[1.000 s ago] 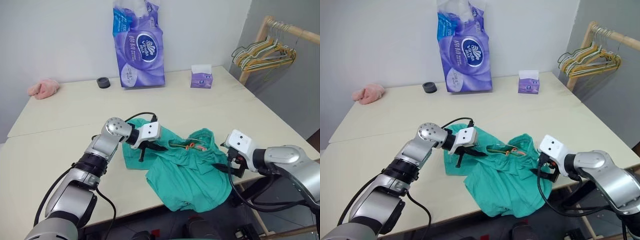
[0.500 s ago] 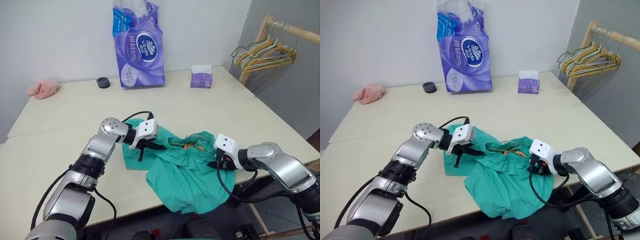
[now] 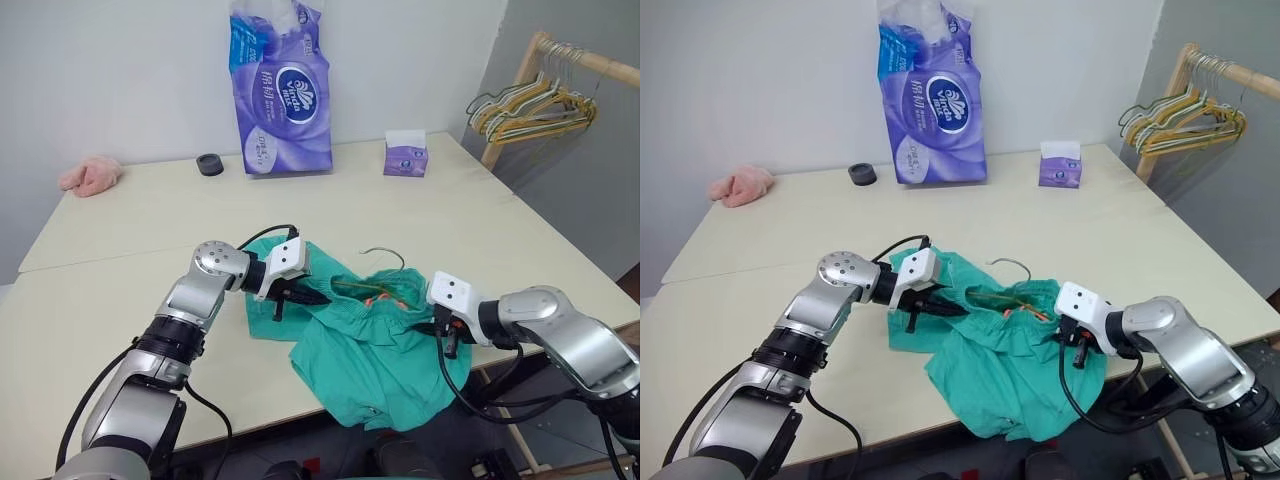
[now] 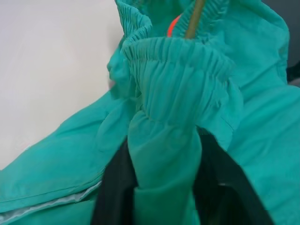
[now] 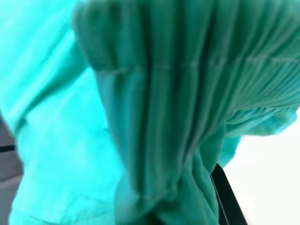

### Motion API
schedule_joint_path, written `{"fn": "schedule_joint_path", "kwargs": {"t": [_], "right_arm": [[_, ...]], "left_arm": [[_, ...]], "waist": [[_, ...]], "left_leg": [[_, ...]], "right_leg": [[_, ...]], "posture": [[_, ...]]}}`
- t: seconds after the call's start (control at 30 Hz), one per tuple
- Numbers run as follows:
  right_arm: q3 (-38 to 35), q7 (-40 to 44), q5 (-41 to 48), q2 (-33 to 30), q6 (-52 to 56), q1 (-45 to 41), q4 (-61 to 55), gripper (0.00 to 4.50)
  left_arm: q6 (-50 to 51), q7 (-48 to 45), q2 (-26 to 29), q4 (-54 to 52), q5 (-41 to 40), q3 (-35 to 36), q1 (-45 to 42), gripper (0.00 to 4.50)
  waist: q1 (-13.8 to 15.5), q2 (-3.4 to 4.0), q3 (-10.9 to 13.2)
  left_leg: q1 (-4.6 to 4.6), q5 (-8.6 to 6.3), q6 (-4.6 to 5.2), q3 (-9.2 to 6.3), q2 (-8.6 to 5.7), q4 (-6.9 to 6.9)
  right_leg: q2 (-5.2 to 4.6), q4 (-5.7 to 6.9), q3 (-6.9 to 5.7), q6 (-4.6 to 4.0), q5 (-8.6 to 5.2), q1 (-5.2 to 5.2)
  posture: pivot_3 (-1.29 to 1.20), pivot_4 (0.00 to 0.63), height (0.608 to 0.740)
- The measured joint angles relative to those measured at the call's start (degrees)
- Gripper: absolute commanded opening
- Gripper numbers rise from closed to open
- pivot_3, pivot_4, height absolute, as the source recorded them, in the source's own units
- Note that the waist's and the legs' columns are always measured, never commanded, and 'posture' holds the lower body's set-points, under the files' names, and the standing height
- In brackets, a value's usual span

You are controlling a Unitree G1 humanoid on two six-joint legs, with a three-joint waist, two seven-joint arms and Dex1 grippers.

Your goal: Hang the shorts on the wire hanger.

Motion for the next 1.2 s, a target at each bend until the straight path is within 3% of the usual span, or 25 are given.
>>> {"fn": "schedule_joint_path", "kwargs": {"t": [0.07,0.3,0.6,0.9,1.2], "right_arm": [[-2.1,0.3,0.9,-1.5,0.4,1.5,-1.8,0.0],[-7.2,0.8,3.3,-5.1,1.2,5.3,-4.7,0.0],[-9.1,0.7,5.4,-6.1,2.7,6.3,-7.3,0.0],[-11.9,0.5,6.6,-7.6,3.7,10.0,-9.9,0.0],[-15.1,0.9,7.6,-10.2,3.5,14.2,-10.6,0.0]], "left_arm": [[0.4,0.1,0.4,2.0,-0.9,1.2,-0.7,2.64],[2.8,-6.9,5.8,5.7,-2.4,2.9,-2.6,2.64],[-3.3,-6.9,0.1,12.4,1.8,-1.5,-4.4,2.64],[-9.7,-3.2,-0.9,21.8,3.9,-1.3,-7.8,0.03],[-11.6,-1.8,-0.2,22.5,4.9,-1.3,-7.9,0.03]], "waist": [[0.1,0.0,0.0],[0.3,0.03,0.0],[0.5,0.01,0.0],[0.1,0.02,0.0],[0.2,0.01,0.0]], "left_leg": [[0.01,0.0,0.0,0.01,0.0,0.0],[0.02,0.0,0.0,0.02,-0.01,0.0],[0.0,0.0,0.0,0.02,0.0,0.0],[0.0,0.0,0.0,0.02,0.0,-0.01],[0.0,0.0,0.0,0.02,0.0,0.0]], "right_leg": [[0.0,0.01,0.01,0.0,0.0,-0.01],[0.0,0.0,0.0,0.0,0.0,0.01],[-0.01,0.0,-0.02,0.0,0.0,0.01],[0.0,-0.01,-0.01,0.01,0.0,0.0],[0.0,-0.02,-0.01,0.01,0.0,0.01]], "posture": [[-0.25,0.027,0.74],[-0.26,0.023,0.74],[-0.28,0.027,0.74],[-0.3,0.027,0.74],[-0.3,0.027,0.74]]}}
